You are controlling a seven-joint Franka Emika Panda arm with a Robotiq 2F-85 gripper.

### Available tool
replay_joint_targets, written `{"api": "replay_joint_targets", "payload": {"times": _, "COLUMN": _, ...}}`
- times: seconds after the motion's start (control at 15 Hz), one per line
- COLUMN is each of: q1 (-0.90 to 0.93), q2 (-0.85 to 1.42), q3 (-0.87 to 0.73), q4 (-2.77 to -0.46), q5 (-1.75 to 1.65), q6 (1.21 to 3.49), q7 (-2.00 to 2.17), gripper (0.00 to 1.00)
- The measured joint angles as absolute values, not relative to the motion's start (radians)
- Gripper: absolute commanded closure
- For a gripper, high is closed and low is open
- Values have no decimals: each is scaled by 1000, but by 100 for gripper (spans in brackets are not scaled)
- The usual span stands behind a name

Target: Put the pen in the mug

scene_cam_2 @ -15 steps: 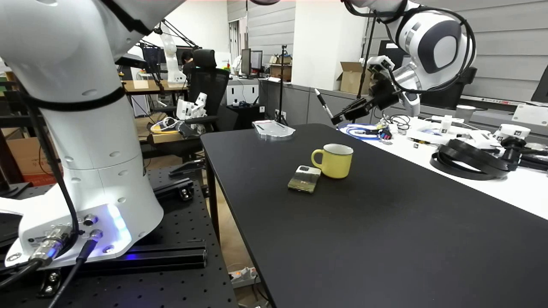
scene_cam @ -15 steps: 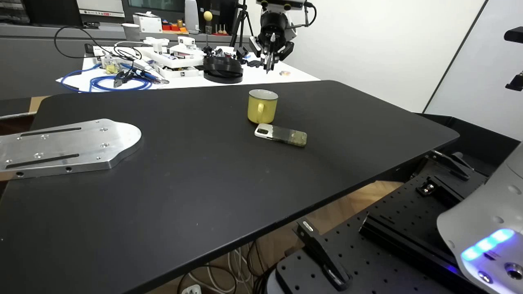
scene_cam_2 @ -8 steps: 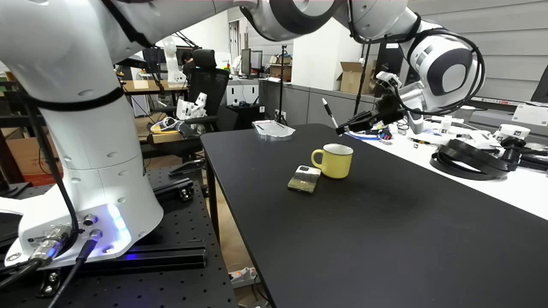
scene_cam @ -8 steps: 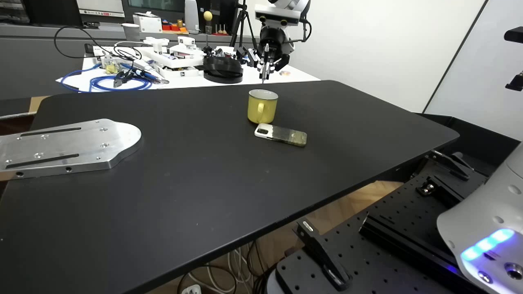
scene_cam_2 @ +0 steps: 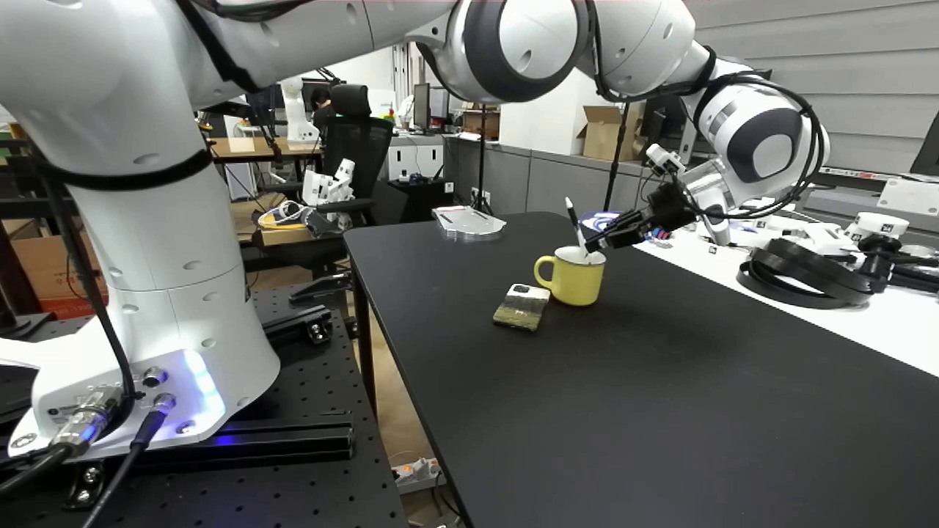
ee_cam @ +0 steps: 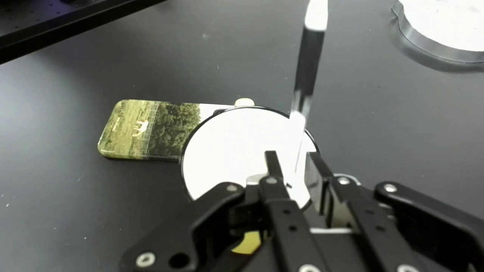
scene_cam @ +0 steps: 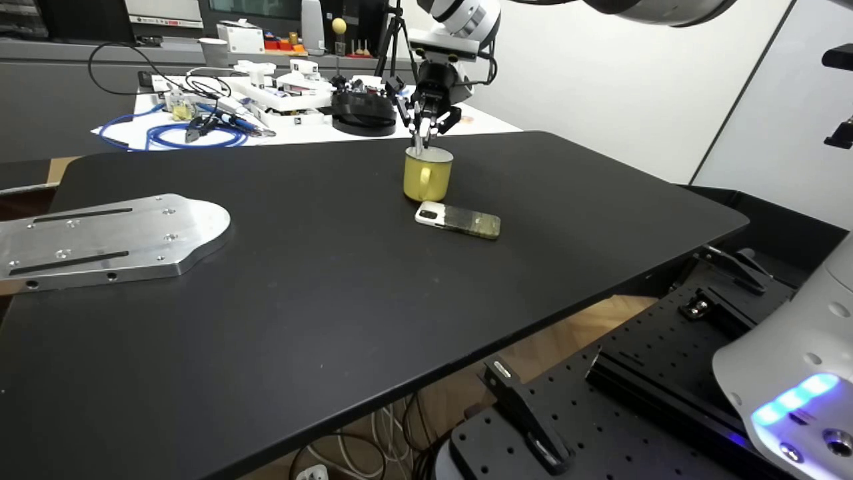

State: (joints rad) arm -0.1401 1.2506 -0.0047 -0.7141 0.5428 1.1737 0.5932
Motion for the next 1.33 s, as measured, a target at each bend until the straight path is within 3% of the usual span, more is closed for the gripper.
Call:
{"api": "replay_joint_targets", "payload": {"times": 0.33, "q1": -127, "q2": 1251, "q3": -4, "q4": -666, "q5": 547, "q6": 1181, "q7": 593, "gripper": 10}}
{"api": "replay_joint_targets", "payload": {"times": 0.47, "q1": -123, "q2": 1247, "q3": -4, "q4": -643, "q5": 548, "q6": 1180, "q7": 593, "gripper": 1}}
{"api": "replay_joint_targets", "payload": {"times": 1.33, "q1": -138, "q2": 1164, "q3": -8, "q4": -609, "q5": 548, "q6": 1180, "q7": 587, "gripper": 0}}
